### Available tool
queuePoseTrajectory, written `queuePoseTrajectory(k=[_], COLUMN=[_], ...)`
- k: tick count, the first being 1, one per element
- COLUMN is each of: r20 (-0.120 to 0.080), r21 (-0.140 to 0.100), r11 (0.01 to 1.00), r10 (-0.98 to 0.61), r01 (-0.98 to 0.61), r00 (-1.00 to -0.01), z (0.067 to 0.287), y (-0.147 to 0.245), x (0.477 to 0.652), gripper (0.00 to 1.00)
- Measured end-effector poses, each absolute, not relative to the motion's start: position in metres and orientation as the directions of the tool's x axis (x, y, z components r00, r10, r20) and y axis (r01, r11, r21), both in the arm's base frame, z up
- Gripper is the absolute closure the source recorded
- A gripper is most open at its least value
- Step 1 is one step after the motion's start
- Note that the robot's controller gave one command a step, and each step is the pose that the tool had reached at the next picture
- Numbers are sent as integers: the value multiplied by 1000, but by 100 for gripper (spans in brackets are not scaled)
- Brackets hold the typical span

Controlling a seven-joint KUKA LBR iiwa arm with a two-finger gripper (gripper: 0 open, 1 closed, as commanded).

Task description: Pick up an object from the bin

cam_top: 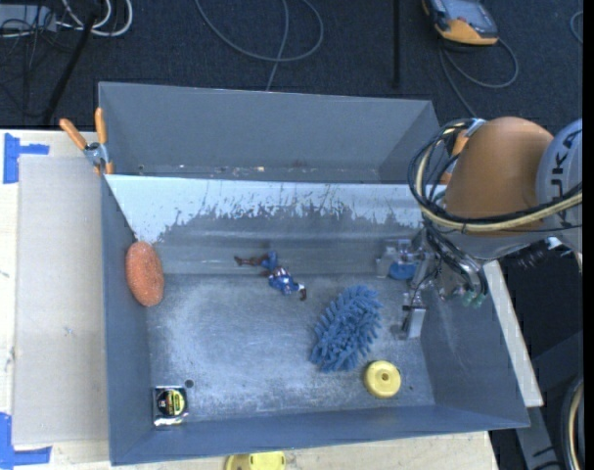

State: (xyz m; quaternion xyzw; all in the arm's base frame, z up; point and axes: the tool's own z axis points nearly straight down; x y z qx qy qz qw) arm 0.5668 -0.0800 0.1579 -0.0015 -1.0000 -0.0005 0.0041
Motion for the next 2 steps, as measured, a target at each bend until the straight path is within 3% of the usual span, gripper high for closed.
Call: queuePoseTrajectory(k=[1, 2], r20=[1, 0], r21=[0, -1], r11=[1000, 994], r10=[0, -105], r01=[0, -105], r00=[-1000, -994], z=[163, 160], y=[-80, -75], x=[568, 571], gripper=[0, 0])
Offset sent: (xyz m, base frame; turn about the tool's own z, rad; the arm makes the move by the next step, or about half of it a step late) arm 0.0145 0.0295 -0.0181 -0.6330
